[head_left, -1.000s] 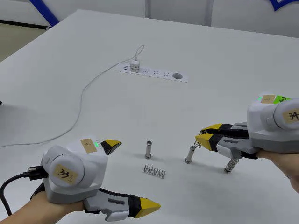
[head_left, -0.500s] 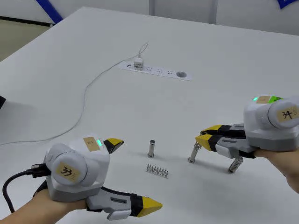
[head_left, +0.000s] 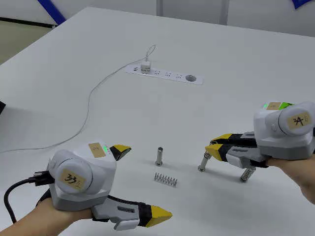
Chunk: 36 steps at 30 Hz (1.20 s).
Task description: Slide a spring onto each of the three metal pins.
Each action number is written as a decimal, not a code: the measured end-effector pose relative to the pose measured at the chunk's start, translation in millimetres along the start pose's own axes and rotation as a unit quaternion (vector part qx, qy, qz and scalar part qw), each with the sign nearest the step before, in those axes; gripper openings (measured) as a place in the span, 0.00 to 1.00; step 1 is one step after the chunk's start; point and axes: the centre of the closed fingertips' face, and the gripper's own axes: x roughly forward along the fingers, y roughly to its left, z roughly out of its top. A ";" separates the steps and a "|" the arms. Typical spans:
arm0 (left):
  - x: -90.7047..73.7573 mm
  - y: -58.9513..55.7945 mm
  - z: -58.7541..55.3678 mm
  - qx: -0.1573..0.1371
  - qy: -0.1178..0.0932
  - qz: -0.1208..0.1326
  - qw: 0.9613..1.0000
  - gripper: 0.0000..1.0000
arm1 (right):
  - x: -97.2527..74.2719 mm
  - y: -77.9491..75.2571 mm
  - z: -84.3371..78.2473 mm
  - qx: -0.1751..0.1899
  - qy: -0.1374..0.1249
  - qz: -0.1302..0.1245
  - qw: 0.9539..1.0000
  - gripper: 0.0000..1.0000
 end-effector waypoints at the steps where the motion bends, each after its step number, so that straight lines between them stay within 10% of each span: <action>1: 0.2 -0.5 -0.4 0.001 0.001 0.000 1.000 1.00 | 0.8 0.2 -0.5 0.002 0.001 0.000 1.000 0.11; 36: 0.2 2.5 -2.1 -0.001 0.009 0.000 1.000 1.00 | 21.8 4.0 -33.1 -0.024 0.048 0.005 0.999 0.12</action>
